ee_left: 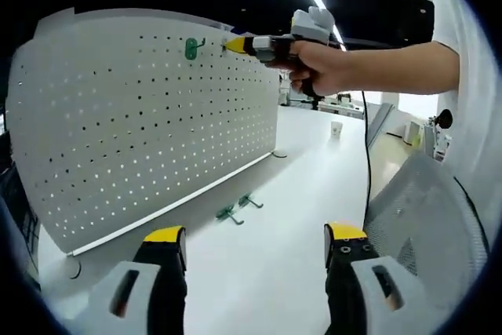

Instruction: Insert the hook assembly into the mounting plate slot until the hook locks in place.

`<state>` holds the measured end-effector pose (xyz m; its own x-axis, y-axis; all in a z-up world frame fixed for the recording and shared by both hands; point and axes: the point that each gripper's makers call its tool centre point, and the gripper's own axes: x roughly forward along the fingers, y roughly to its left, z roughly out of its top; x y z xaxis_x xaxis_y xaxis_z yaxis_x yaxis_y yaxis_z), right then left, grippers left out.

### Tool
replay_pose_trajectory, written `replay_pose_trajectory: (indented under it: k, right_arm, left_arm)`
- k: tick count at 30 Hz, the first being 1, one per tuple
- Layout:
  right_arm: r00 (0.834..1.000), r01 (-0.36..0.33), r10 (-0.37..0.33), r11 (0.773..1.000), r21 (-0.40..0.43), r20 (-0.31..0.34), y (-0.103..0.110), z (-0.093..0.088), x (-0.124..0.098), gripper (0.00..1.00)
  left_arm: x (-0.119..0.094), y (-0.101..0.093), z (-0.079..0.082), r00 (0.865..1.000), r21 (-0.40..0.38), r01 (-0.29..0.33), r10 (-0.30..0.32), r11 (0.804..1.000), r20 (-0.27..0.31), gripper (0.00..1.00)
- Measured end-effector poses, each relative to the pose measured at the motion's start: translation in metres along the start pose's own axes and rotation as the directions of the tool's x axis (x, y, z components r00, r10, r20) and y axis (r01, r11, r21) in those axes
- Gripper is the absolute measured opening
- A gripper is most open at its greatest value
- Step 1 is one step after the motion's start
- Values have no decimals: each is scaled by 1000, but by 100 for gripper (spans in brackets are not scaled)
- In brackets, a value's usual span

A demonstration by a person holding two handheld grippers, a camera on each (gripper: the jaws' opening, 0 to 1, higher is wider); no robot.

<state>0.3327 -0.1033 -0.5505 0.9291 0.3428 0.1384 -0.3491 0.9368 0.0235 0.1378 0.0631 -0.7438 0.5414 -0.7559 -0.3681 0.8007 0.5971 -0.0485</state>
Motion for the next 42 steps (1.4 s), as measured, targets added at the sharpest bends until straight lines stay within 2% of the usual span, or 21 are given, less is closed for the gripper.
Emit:
replay_pose_trajectory:
  k: [13,29,37,42]
  right_arm:
    - [1000,11,-10,999,-52,17,-3,3,13,1]
    - [1000,7,-7,998,-70,-3,-4,-3,24,1]
    - [999,32,-33,995,-95,-10,-4,-5,27,1]
    - [997,72,-73,993,-89,-12,-5,-5,29,1]
  left_arm:
    - [-3,-1,0,1000,-13,-11,11,1000,0,72]
    - [-4,2,-1,1000,-39,-26,26,999,0,71]
    - [-6,2,-1,999,-50,-32,32,998,7,70]
    - [-6,1,-3,1000,-45,-30,30,999,-1,70]
